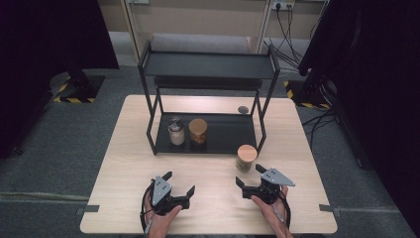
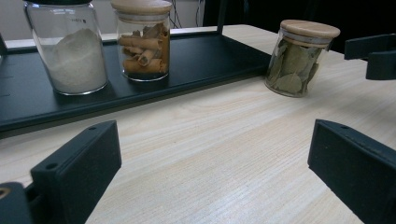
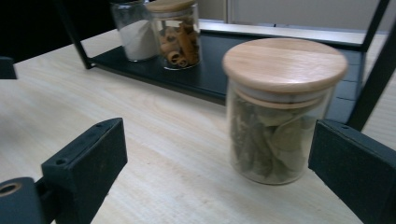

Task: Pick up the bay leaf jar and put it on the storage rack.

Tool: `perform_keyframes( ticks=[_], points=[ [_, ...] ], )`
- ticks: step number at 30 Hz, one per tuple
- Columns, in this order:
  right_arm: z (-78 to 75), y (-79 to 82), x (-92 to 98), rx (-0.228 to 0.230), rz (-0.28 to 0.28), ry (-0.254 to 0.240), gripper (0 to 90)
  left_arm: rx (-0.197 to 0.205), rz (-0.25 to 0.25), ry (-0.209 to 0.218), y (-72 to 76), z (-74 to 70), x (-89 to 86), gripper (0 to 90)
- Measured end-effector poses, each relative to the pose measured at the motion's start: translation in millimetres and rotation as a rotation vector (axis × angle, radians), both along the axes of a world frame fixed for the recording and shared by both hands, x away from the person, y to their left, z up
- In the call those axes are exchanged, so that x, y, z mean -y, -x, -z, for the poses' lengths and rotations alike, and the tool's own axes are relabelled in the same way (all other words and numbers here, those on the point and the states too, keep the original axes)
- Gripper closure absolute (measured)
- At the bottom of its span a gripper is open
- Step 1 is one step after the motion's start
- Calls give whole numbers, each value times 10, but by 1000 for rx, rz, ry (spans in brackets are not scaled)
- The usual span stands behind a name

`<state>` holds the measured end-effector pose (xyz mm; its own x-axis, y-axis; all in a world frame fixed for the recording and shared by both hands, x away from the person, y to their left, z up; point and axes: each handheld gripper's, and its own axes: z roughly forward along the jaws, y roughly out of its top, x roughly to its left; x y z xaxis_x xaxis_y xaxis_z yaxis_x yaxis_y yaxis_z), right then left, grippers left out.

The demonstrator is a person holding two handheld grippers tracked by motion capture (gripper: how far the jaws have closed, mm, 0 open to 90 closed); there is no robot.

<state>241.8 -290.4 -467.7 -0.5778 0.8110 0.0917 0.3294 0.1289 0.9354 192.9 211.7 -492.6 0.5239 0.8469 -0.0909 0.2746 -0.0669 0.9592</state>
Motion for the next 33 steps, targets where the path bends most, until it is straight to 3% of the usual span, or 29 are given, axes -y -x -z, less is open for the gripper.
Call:
perform_keyframes(
  ticks=[16,33],
  points=[
    [-2,-68,30,9,39,10,47,-1,0,-1,-1,-2,2,22],
    [39,-255,-42,8,65,23,50,0,0,-3,-1,-4,3,23]
  ],
)
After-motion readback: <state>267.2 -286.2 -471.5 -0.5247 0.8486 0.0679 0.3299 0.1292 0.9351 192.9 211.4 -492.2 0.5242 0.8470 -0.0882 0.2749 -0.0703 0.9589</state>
